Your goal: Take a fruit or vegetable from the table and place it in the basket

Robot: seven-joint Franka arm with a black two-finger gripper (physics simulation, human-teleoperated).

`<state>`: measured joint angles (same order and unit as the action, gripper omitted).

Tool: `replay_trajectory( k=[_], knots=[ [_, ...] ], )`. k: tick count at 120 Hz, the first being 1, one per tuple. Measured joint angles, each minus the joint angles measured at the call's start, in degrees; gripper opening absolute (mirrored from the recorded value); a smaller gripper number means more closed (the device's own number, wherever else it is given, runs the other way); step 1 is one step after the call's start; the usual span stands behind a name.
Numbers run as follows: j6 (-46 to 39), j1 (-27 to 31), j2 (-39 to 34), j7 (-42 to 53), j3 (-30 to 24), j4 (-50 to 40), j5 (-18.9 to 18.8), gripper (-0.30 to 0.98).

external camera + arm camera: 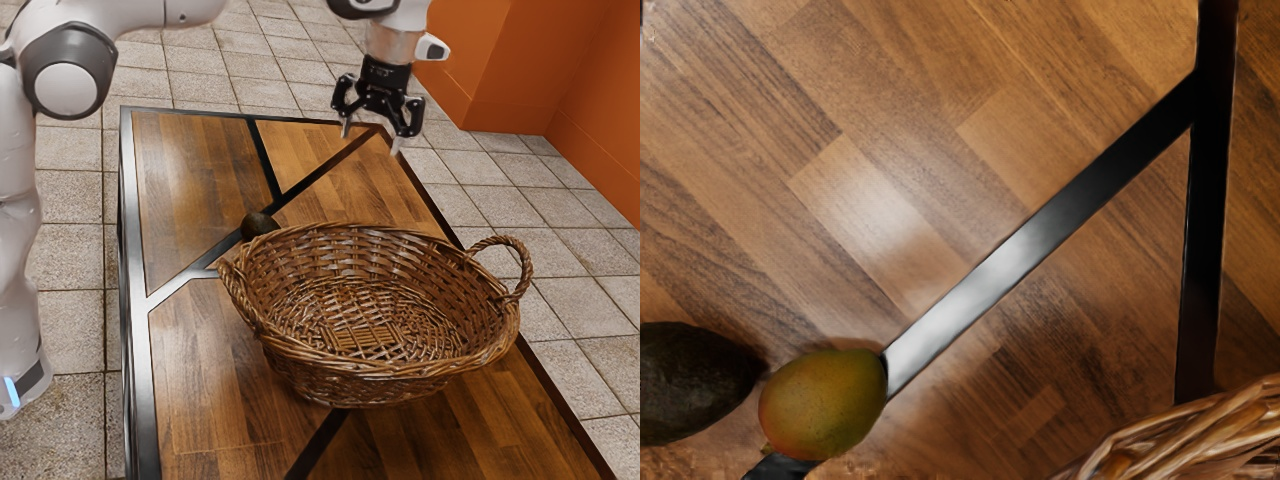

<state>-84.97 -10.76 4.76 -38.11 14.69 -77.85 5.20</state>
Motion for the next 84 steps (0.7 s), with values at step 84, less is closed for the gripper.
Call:
replay_trajectory(
  k=[84],
  knots=[
    [-0.86, 0.57, -14.31, -2.0, 1.76, -26.36, 1.4, 0.69]
  ],
)
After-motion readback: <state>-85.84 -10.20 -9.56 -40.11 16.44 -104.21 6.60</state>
